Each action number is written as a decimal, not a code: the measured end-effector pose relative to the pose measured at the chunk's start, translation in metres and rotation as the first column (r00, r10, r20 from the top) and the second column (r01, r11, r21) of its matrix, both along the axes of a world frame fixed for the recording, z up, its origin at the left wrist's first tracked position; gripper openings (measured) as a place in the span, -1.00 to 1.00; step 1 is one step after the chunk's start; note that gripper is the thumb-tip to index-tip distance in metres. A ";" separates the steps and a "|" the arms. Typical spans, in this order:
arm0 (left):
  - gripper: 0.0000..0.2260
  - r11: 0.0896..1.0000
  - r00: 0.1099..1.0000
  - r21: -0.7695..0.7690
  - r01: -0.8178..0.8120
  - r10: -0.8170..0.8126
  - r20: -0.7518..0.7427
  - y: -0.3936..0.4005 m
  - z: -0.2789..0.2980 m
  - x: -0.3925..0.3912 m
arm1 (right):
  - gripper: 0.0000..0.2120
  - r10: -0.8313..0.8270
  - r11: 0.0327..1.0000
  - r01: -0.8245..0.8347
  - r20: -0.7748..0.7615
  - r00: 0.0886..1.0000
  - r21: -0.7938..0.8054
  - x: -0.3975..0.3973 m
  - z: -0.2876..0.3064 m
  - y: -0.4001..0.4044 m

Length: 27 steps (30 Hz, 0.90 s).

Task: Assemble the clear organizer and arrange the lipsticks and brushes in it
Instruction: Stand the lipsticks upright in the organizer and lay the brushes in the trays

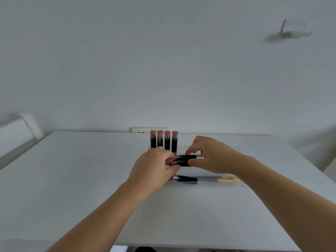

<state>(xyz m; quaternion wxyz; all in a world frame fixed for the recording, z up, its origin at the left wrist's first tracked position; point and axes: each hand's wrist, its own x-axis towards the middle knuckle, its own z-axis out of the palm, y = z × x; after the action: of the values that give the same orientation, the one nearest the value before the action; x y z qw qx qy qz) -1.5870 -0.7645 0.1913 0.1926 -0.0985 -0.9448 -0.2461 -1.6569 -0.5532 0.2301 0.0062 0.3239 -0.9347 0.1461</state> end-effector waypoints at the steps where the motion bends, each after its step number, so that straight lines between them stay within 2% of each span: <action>1: -0.78 1.000 1.000 -0.013 -0.009 0.009 0.000 0.000 0.000 0.000 | -0.78 0.001 1.000 -0.001 -0.004 1.000 0.006 0.001 0.000 0.000; 4: -0.77 0.998 0.998 -0.037 -0.055 0.055 -0.002 -0.001 -0.002 -0.001 | -0.79 -0.036 0.999 0.036 -0.020 0.999 0.010 0.003 0.001 0.001; 9: -0.76 0.991 0.991 0.007 -0.131 0.131 -0.031 0.001 -0.003 0.000 | -0.84 -0.148 0.989 0.149 -0.068 0.987 0.012 0.007 0.002 0.001; 14: -0.78 0.986 0.987 0.033 -0.161 0.161 0.003 0.004 -0.005 0.001 | -0.72 -0.274 0.956 0.284 -0.121 0.954 0.072 0.010 0.000 0.001; 17: -0.79 0.985 0.986 0.042 -0.165 0.164 0.022 0.005 -0.007 -0.001 | -0.66 -0.311 0.945 0.318 -0.097 0.946 0.071 0.012 -0.002 -0.001; 22: -0.85 0.969 0.989 0.203 -0.141 0.128 0.075 0.008 -0.007 -0.002 | -0.60 -0.271 0.957 0.280 -0.114 0.956 0.072 0.015 -0.001 -0.004; 27: -0.83 0.915 0.994 0.388 -0.107 0.100 0.037 0.012 -0.005 -0.003 | -0.60 -0.279 0.957 0.285 -0.099 0.955 0.049 0.016 -0.001 -0.003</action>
<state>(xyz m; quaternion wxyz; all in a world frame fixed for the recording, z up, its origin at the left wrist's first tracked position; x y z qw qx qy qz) -1.5896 -0.7524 0.1862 0.2131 -0.0061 -0.8825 -0.4193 -1.6414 -0.5565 0.2295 0.0593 0.1937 -0.9742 0.0994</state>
